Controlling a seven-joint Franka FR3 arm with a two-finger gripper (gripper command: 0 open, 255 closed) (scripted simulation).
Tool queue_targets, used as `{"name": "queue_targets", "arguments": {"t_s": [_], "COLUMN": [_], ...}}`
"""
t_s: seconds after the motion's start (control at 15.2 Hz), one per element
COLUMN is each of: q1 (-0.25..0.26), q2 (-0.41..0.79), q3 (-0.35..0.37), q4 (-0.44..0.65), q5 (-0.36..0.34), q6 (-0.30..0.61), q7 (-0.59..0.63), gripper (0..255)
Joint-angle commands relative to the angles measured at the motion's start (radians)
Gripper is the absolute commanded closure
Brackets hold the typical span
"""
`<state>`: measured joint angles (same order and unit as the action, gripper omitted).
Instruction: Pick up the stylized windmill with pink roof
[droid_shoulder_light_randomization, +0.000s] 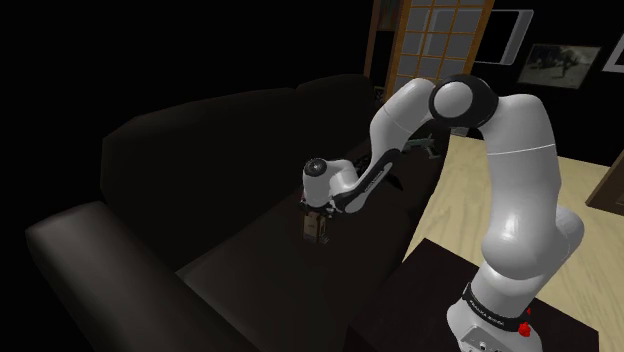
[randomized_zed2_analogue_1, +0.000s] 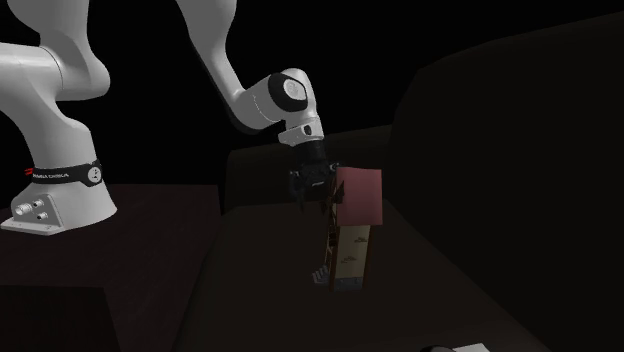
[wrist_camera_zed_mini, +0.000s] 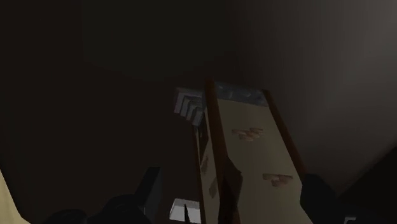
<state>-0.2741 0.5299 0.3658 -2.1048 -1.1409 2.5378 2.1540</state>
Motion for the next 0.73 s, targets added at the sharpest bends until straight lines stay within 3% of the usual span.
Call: {"name": "queue_targets", "arguments": {"t_s": [0.0,0.66], "q1": [0.002,-0.002], "q2": [0.006,-0.007], "q3": [-0.003,0.004], "q4": [0.002,-0.002], "q5": [-0.006,0.008], "q6": [0.002,-0.003], "q7": [0.006,-0.007], "gripper": [255,255]}}
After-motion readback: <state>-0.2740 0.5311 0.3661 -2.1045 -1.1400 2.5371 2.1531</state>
